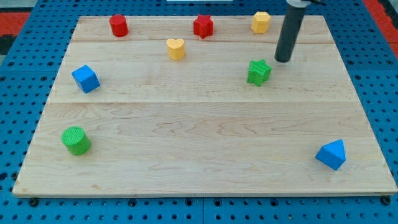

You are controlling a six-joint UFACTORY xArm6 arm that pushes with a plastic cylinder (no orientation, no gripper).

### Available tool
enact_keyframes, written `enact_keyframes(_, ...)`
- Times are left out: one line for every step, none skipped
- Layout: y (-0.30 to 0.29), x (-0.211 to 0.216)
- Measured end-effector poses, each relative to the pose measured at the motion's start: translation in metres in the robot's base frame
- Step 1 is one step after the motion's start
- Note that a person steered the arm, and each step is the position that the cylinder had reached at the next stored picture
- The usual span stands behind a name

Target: Push the green star left a bit

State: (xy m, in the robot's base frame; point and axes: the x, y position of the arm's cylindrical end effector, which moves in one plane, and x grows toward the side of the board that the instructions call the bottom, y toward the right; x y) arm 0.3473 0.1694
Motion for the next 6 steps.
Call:
enact_keyframes(-0.056, 0.012)
enact_keyframes(-0.103, 0.025)
enact_keyframes(-0.064, 0.031)
enact_keyframes(-0.074, 0.051)
enact_keyframes(-0.127, 0.062)
enact_keyframes(-0.157, 0.056)
